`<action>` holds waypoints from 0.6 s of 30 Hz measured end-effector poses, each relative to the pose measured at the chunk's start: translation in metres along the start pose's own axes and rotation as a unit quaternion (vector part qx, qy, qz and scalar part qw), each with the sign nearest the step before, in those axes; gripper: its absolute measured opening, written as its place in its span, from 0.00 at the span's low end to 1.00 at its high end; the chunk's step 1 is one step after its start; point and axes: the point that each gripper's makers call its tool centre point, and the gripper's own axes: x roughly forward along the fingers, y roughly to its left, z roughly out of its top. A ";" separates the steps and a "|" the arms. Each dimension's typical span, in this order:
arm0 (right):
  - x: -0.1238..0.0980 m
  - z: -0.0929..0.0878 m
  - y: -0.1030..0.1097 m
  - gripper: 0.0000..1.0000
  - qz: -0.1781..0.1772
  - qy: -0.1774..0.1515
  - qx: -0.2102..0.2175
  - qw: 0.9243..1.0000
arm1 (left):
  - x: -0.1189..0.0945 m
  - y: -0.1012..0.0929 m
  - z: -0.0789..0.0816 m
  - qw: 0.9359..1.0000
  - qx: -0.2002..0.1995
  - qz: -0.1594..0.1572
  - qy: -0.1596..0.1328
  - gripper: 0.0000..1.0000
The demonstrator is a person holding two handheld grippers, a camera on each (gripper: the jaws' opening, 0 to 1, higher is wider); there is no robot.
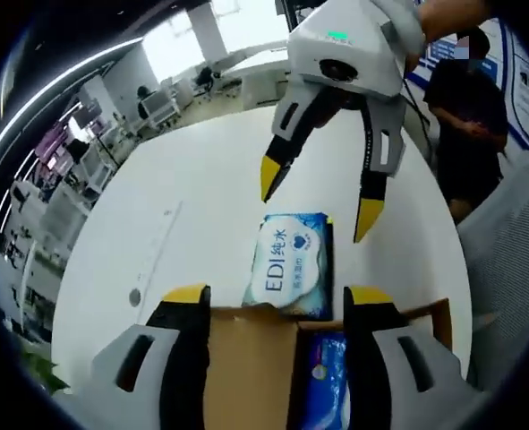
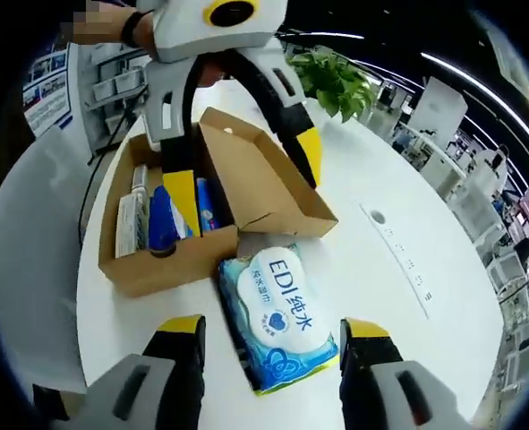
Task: Operate the shoe box by opening the lid, removing the specified soft item, and placing it in the target area until the item is outside and the box remains undamaged.
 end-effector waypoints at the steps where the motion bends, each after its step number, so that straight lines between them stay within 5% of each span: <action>1: -0.002 0.004 0.000 0.59 -0.004 -0.008 0.009 1.000 | -0.004 0.000 0.000 1.000 -0.005 0.002 -0.002 0.60; 18: -0.013 0.037 0.026 0.61 -0.015 -0.072 0.091 0.993 | -0.067 0.001 -0.021 0.987 -0.135 0.049 -0.066 0.63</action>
